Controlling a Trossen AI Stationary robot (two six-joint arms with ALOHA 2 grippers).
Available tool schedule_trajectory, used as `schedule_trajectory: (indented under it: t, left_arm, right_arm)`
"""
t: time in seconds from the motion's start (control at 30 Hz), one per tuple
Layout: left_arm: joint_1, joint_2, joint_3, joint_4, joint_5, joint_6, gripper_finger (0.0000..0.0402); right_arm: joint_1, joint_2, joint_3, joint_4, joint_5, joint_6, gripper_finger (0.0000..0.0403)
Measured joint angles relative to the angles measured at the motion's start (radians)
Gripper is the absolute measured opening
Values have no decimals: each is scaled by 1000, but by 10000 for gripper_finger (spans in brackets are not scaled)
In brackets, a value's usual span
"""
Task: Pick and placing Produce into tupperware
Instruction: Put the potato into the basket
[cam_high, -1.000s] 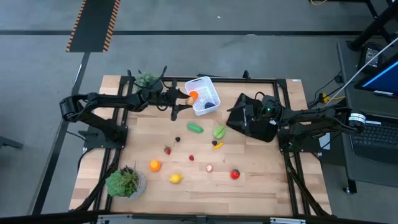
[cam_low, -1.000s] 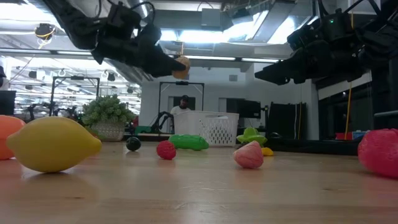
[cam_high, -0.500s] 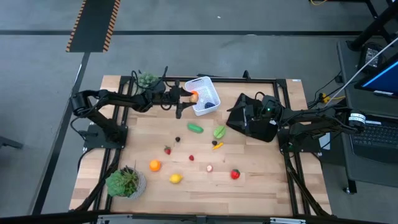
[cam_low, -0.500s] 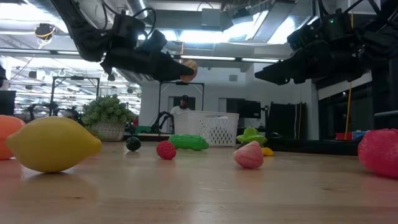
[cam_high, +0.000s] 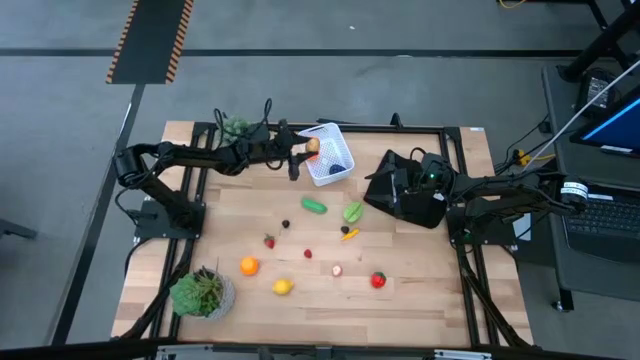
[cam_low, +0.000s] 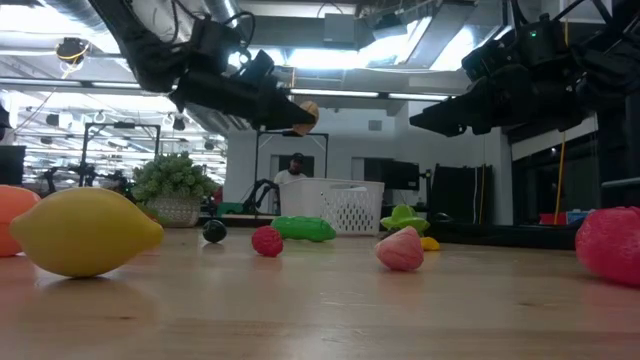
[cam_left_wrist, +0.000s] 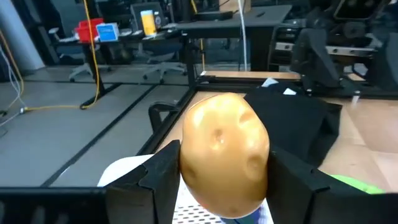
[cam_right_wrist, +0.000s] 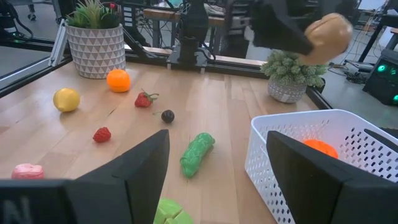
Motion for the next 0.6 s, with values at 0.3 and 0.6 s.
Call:
schedule_trajectory:
  t: [0.3,0.6]
  left_arm:
    - [27,1,119,-242,-61,42,182]
    - [63,130,353,-534,-64,100,182]
  right_arm:
    - [0,0,0,0,0,0,271]
    - [0,0,0,0,0,0,271]
